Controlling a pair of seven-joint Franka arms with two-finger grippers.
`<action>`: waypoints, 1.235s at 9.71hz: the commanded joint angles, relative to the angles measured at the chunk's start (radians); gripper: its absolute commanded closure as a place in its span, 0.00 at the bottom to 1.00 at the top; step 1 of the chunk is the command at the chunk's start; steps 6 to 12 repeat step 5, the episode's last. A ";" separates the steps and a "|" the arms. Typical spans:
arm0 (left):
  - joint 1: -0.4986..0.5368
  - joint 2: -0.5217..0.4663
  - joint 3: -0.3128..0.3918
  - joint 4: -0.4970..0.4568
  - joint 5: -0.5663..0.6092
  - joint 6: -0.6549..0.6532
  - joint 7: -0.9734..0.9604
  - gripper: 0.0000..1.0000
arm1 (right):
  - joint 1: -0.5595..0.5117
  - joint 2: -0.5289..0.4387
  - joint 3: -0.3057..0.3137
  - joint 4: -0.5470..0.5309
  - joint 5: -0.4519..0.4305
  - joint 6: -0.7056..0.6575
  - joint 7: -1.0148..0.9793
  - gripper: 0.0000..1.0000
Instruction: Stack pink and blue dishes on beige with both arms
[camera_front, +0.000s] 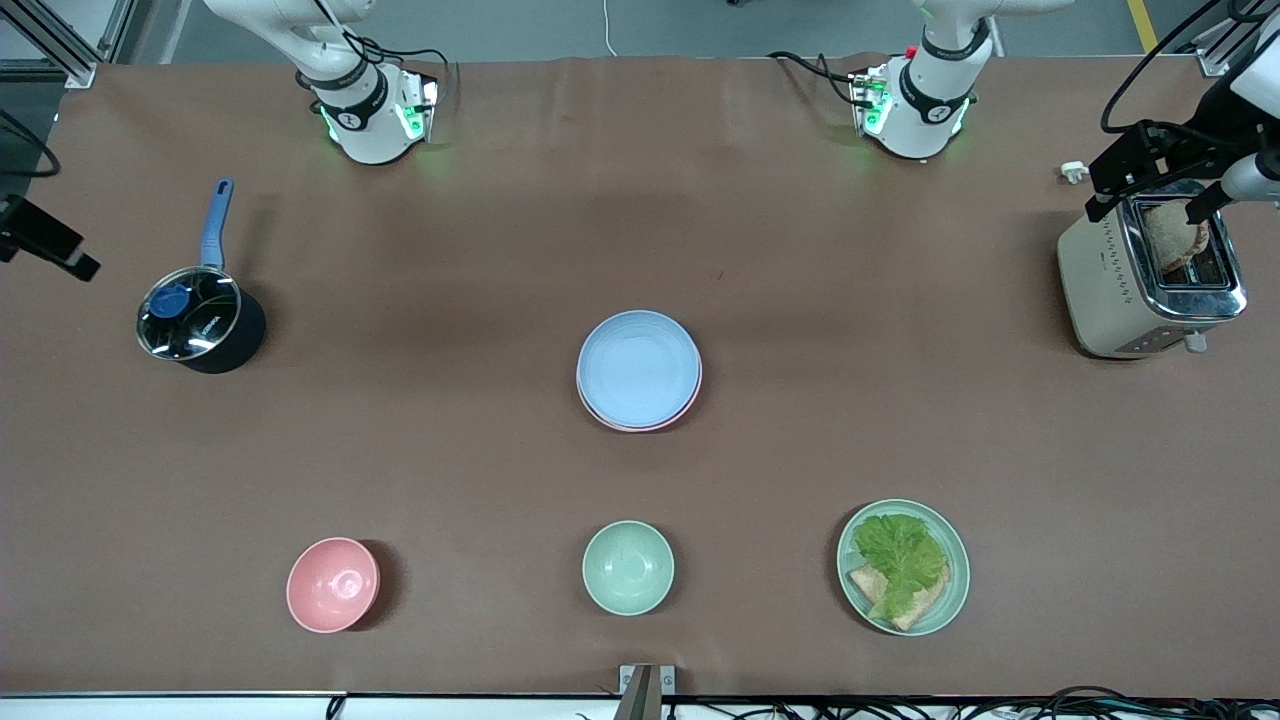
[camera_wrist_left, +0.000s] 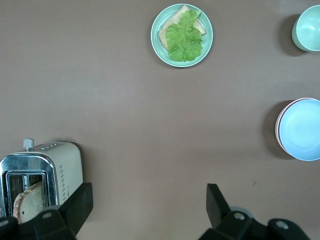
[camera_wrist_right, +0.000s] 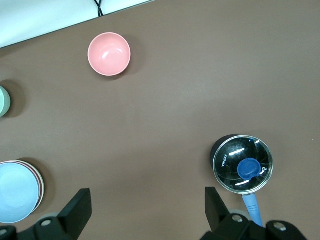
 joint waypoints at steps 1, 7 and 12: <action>0.005 0.050 0.001 0.028 0.005 -0.012 0.007 0.00 | 0.007 0.037 0.000 0.048 -0.014 -0.015 -0.014 0.00; -0.004 0.053 0.003 0.031 0.007 -0.014 0.005 0.00 | 0.012 0.037 0.000 0.041 -0.014 -0.020 -0.019 0.00; -0.004 0.053 0.003 0.031 0.007 -0.014 0.005 0.00 | 0.012 0.037 0.000 0.041 -0.014 -0.020 -0.019 0.00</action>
